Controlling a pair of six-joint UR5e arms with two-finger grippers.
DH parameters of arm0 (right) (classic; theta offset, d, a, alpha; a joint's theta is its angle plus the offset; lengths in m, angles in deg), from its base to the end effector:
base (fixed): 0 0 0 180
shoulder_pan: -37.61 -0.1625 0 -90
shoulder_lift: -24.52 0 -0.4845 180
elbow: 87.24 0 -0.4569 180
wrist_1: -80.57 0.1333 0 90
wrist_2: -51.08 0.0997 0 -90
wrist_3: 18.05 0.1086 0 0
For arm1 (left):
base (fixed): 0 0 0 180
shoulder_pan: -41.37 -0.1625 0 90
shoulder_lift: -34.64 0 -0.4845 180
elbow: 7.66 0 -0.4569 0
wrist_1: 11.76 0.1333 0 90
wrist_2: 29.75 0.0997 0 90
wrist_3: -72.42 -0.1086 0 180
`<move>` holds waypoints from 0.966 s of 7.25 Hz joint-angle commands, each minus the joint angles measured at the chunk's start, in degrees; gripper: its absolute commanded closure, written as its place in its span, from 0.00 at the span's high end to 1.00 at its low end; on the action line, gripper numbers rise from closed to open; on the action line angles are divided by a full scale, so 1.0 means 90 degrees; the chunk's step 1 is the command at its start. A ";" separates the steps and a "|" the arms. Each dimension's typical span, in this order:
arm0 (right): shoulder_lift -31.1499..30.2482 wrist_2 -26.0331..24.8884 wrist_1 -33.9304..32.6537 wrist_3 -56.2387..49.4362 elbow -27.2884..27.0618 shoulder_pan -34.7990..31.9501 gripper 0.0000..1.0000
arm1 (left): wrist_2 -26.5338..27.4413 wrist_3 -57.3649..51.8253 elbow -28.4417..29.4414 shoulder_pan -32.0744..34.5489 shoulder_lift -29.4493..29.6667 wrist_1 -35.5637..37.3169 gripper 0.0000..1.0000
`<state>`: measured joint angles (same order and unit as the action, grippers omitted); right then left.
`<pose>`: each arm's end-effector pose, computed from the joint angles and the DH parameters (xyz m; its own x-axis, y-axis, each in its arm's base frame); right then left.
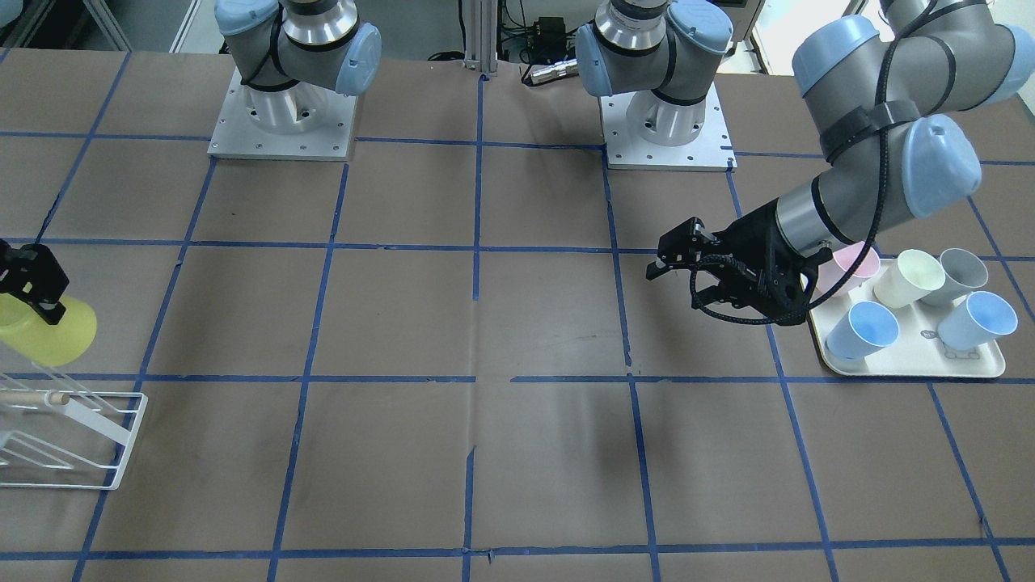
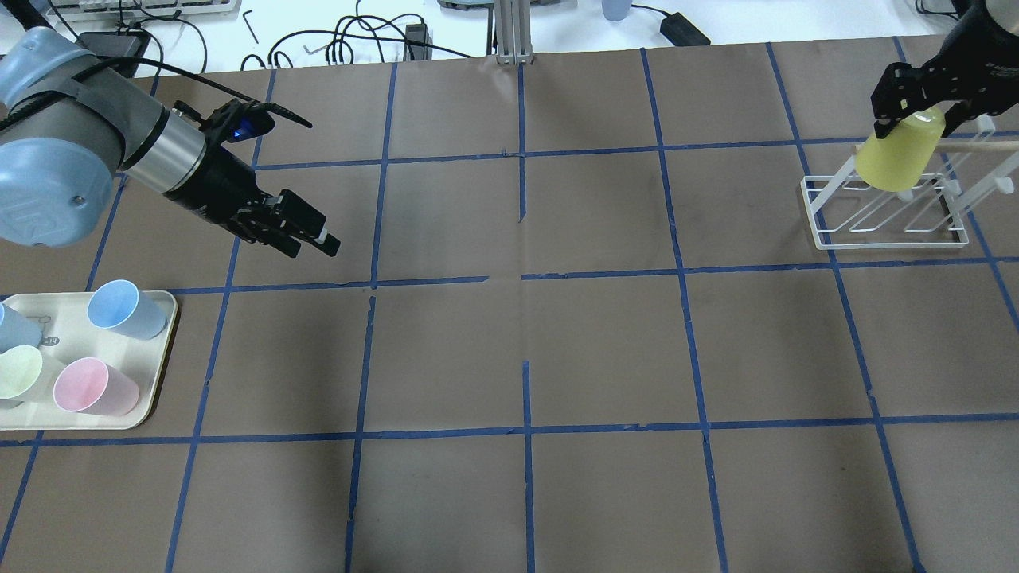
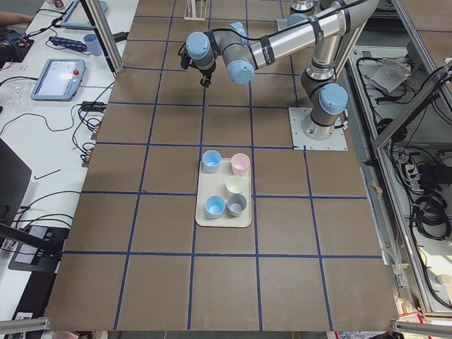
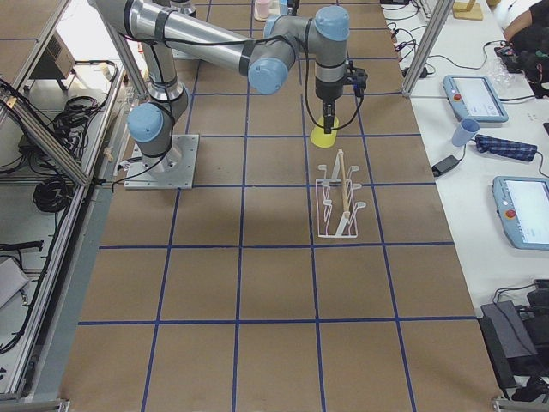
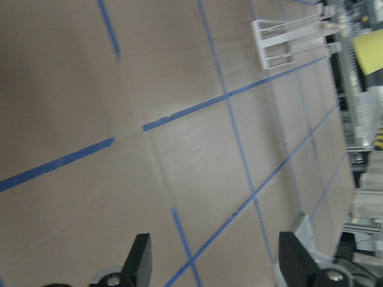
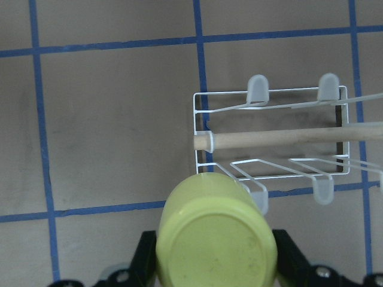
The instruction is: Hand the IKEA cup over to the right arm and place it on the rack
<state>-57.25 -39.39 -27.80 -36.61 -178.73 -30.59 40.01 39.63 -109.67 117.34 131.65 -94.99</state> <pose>-0.1127 -0.6384 0.4725 -0.9966 0.0610 0.0556 0.0527 0.9888 -0.1400 -0.0283 -0.5914 0.3737 -0.8786 0.2624 0.3991 0.2842 0.9588 -0.0047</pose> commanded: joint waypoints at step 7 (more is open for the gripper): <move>0.0432 0.0150 -0.1298 -0.0595 -0.0831 0.0420 0.27 | 0.2513 0.1934 0.1539 0.1569 -0.0815 -0.0819 1.00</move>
<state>-54.44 -38.09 -38.31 -41.92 -185.91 -26.83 62.57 56.27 -95.83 131.35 127.37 -100.46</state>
